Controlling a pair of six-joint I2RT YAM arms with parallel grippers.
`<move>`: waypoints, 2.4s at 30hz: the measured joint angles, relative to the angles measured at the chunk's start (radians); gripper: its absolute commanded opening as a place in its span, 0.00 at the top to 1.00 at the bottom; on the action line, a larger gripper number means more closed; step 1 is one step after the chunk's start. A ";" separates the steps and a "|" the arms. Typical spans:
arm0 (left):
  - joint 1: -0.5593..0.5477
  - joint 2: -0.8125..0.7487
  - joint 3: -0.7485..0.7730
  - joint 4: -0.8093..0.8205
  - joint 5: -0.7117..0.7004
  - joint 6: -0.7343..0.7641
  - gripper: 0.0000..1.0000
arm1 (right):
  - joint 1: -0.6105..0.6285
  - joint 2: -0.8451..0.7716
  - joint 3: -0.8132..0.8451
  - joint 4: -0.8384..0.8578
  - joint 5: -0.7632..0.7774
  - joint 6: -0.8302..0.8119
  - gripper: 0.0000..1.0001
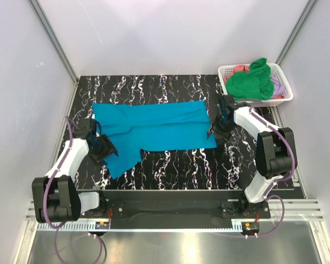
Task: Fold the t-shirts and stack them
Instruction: Fold the tshirt
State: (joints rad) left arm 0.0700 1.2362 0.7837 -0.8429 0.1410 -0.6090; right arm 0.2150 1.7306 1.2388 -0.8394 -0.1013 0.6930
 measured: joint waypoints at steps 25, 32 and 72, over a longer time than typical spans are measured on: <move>-0.164 -0.316 -0.271 -0.084 -0.161 -0.421 0.38 | -0.008 -0.006 -0.197 0.245 0.002 0.135 0.43; -0.170 -0.320 -0.332 -0.007 -0.191 -0.490 0.46 | -0.008 -0.007 -0.217 0.261 0.002 0.153 0.44; -0.214 -0.320 -0.279 0.003 -0.304 -0.465 1.00 | -0.008 -0.076 -0.314 0.338 0.143 0.229 1.00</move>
State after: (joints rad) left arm -0.1440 0.9157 0.5049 -0.8402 -0.1627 -1.0740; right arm 0.2066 1.6550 0.9253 -0.5014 0.0422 0.9222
